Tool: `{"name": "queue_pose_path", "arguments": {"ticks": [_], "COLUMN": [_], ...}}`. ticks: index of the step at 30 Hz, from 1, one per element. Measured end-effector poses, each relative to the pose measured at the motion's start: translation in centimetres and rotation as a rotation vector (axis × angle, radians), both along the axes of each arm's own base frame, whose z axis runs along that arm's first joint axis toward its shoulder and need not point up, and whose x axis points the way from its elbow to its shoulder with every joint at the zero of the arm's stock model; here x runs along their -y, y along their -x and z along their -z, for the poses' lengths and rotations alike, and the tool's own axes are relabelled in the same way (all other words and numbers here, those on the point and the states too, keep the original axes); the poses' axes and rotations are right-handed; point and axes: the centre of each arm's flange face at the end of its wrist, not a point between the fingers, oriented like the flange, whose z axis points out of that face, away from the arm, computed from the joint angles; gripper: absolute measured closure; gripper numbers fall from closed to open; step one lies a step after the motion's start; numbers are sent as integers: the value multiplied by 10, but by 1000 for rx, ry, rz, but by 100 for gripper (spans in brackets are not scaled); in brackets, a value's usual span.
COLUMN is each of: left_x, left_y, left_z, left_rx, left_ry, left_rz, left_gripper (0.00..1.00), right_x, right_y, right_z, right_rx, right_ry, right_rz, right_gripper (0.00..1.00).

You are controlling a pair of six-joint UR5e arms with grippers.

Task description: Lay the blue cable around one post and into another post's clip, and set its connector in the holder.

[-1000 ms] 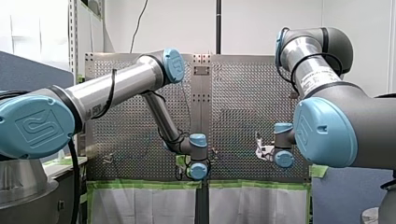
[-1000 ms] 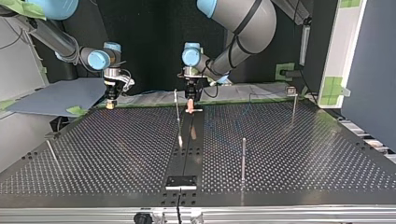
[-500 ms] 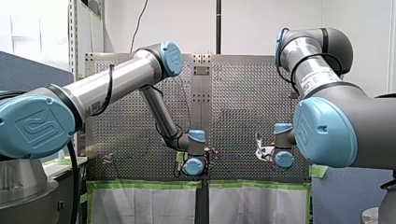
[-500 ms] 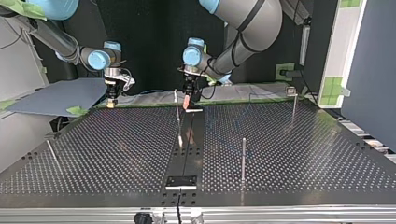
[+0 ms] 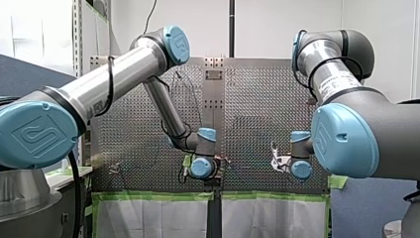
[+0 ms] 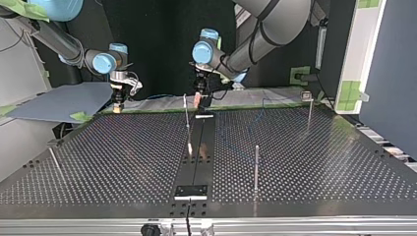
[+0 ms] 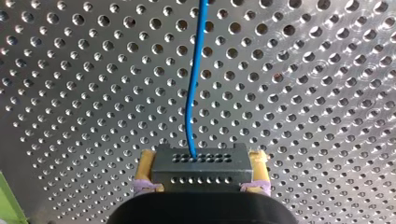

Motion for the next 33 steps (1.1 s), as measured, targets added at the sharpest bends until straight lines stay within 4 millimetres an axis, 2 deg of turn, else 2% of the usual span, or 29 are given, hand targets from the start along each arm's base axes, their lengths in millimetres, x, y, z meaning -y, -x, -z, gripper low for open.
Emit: {"name": "queue_pose_path", "arguments": {"ticks": [7, 16, 22, 33], "left_x": [6, 3, 10, 24], "left_y": [25, 52, 59, 57], "left_z": [0, -22, -39, -46], "left_rx": [-60, -116, -114, -66], "left_ry": [-45, -76, -62, 26], "left_rz": [31, 69, 106, 149], "left_gripper": [0, 0, 0, 0], "right_x": [0, 0, 0, 1], "right_y": [1, 1, 1, 0], "right_z": [0, 0, 0, 0], "right_rx": [4, 5, 6, 12], "right_ry": [-1, -2, -1, 3], "right_rz": [1, 1, 1, -6], "right_gripper": [100, 100, 100, 100]}}
